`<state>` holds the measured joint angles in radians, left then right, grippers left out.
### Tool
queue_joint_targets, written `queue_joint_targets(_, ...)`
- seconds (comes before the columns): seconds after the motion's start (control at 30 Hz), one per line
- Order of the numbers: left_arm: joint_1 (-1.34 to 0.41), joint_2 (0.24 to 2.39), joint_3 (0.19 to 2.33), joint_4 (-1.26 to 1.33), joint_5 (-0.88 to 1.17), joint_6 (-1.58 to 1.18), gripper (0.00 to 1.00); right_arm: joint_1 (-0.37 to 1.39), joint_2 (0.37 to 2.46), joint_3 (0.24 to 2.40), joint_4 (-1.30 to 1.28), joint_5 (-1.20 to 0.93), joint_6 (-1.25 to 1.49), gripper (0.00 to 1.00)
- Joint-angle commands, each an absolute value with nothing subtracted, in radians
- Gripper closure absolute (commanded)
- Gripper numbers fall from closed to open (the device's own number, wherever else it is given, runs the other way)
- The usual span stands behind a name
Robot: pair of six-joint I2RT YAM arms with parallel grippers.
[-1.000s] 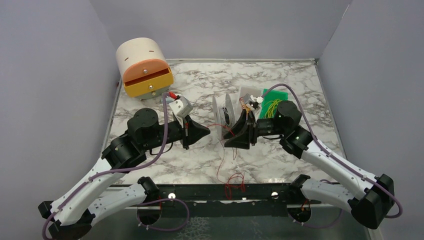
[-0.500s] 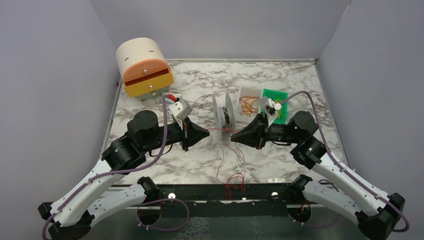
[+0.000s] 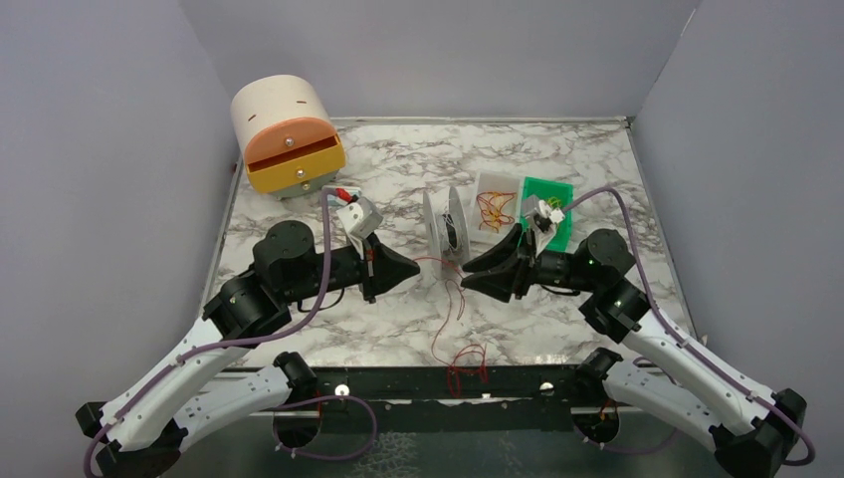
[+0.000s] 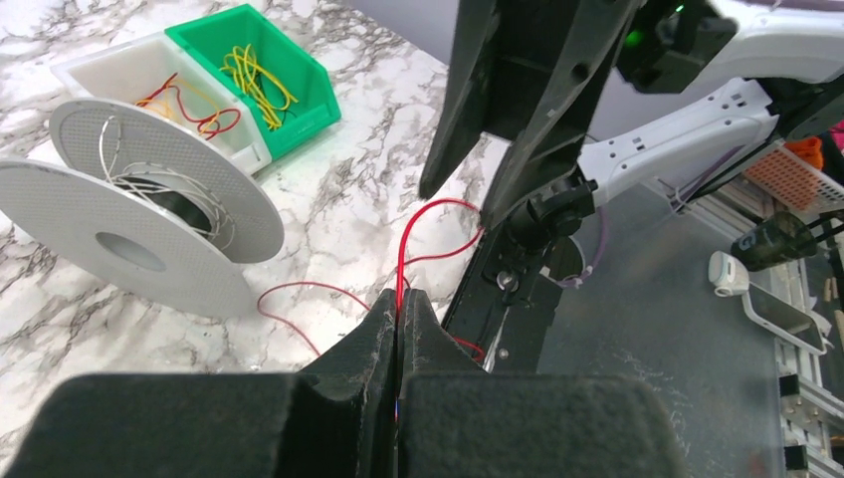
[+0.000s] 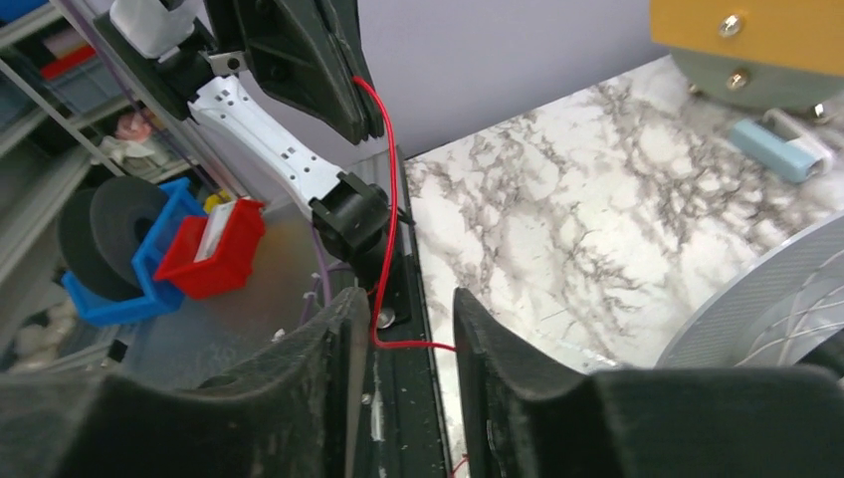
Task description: Wrap the cables
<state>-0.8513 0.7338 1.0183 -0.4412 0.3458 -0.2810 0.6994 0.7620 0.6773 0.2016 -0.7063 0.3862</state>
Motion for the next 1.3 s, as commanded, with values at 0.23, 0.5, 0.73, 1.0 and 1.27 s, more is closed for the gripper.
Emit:
queue_joint_targets(0.23,-0.85,0.734,1.016,-0.352,0.388,-0.332,1.0,0.701,0.787,0.536,0.474,-0.764,0.465,0.43)
queue_joint_targets(0.5,-0.851,0.74,1.061,-0.347,0.416,-0.345,1.0,0.701,0.831,0.519,0.539,-0.73,0.383,0.39)
queue_joint_targets(0.73,-0.85,0.732,1.069,-0.334,0.419,-0.356,1.0,0.7,0.884,0.518,0.579,-0.739,0.38,0.43)
queue_joint_targets(1.0,-0.85,0.73,1.082,-0.309,0.42,-0.375,1.0,0.701,0.914,0.52,0.589,-0.737,0.387,0.44)
queue_joint_targets(1.27,-0.85,0.717,1.089,-0.294,0.411,-0.393,1.0,0.701,0.916,0.507,0.585,-0.723,0.369,0.43)
